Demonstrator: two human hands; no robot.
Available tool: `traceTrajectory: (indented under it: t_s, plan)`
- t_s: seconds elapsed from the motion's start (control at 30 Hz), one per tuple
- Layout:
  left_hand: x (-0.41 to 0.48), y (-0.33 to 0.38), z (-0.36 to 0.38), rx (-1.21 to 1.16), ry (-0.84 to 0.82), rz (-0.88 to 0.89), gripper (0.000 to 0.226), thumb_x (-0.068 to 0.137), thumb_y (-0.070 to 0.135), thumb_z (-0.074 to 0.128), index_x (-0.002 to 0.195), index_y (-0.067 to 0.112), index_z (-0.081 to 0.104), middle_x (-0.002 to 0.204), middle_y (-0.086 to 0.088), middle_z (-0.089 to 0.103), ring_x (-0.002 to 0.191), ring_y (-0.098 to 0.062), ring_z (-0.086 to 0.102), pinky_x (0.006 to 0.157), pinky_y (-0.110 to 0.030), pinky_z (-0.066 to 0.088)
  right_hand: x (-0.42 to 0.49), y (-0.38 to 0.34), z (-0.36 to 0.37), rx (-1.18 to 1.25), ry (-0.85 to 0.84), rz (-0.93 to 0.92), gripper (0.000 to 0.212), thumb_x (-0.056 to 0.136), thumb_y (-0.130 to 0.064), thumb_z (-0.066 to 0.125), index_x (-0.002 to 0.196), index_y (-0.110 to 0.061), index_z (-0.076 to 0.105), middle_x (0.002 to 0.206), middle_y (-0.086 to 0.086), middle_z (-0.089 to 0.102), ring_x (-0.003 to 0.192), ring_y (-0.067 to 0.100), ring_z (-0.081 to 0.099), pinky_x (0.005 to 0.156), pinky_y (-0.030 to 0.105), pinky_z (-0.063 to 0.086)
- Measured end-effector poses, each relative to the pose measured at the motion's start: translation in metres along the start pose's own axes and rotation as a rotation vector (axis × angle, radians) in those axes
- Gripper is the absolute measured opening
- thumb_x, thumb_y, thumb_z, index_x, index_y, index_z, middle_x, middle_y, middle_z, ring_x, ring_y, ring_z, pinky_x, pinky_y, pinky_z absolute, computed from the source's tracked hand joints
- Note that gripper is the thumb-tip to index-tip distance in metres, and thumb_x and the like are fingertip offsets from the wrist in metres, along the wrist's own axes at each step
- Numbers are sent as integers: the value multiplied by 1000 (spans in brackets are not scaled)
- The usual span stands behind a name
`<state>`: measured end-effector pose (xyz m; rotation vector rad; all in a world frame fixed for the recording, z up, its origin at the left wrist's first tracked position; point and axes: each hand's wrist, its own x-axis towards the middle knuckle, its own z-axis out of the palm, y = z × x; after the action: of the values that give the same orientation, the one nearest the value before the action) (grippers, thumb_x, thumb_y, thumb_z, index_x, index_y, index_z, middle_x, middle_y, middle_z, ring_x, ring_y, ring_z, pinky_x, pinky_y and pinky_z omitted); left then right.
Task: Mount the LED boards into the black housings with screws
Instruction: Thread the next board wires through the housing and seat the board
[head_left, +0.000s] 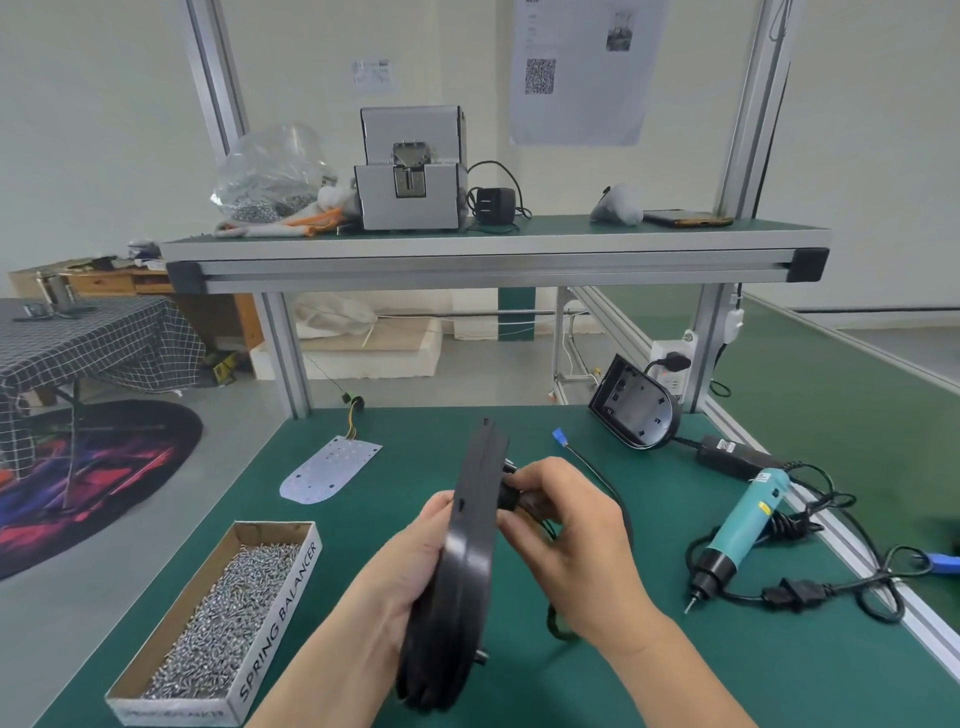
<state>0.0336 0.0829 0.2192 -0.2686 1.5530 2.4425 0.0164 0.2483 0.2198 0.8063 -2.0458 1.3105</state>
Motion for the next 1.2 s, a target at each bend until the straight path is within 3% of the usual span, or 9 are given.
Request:
traceTrajectory:
  t_s: [0.1, 0.17, 0.23, 0.3, 0.43, 0.7, 0.9, 1.1, 1.2]
  plan:
    - [2, 10, 0, -10, 57, 145, 21, 98, 33, 56, 87, 15, 62, 63, 3, 66, 45, -8, 62, 40, -20, 49, -11, 6, 1, 22, -159, -28, 46, 91, -12, 73, 132, -15, 54, 137, -5, 59, 122, 13, 61, 100, 31, 51]
    - [3, 14, -9, -21, 65, 178, 22, 104, 26, 43, 91, 17, 59, 77, 1, 67, 49, -3, 66, 44, -17, 51, -21, 9, 5, -151, -71, -155, 43, 92, -14, 72, 131, -8, 56, 146, 3, 53, 133, 17, 54, 110, 30, 44]
    - [3, 15, -17, -37, 67, 192, 20, 102, 27, 49, 91, 15, 59, 77, -2, 62, 47, -7, 64, 43, -17, 49, -24, 7, 4, -187, 119, -102, 29, 94, -26, 68, 118, -10, 66, 128, 3, 63, 120, 17, 60, 102, 30, 48]
    - [1, 16, -14, -68, 56, 239, 19, 88, 31, 66, 91, 14, 59, 70, -6, 61, 49, -15, 61, 44, -22, 51, -11, -4, -6, 93, 227, 216, 29, 89, -50, 62, 99, -23, 71, 92, -4, 68, 81, 10, 63, 74, 27, 50]
    - [7, 14, -17, 175, 60, 439, 48, 69, 42, 86, 99, 18, 58, 89, -10, 60, 73, -20, 60, 61, -31, 55, 18, -18, -19, 622, -316, 834, 69, 74, -77, 59, 108, -18, 70, 75, 7, 71, 60, 16, 62, 55, 25, 50]
    - [9, 15, -17, 620, 81, 652, 46, 68, 53, 78, 100, 29, 55, 80, 8, 67, 68, -3, 61, 62, -15, 50, 19, -15, -8, 643, -250, 711, 36, 79, -25, 71, 110, -7, 74, 111, 13, 75, 101, 24, 70, 99, 40, 51]
    - [21, 4, -9, 768, 85, 653, 38, 74, 50, 72, 96, 27, 50, 73, 12, 62, 64, -5, 56, 61, -18, 48, 8, 4, 9, 588, -6, 781, 9, 93, -1, 66, 100, -3, 70, 96, 9, 76, 87, 22, 68, 83, 41, 54]
    - [35, -17, -9, 832, 219, 579, 35, 78, 48, 71, 96, 32, 47, 77, 4, 63, 60, -8, 51, 57, -25, 47, 6, 33, 8, 575, -109, 775, 12, 93, -1, 67, 99, -8, 73, 97, 3, 78, 88, 18, 74, 73, 25, 57]
    - [43, -28, -13, 881, 282, 501, 33, 81, 47, 70, 96, 33, 44, 74, 1, 59, 51, -6, 40, 46, -18, 37, 2, 47, 14, 601, -165, 915, 15, 93, -7, 68, 107, -7, 74, 103, 10, 78, 98, 29, 75, 83, 39, 61]
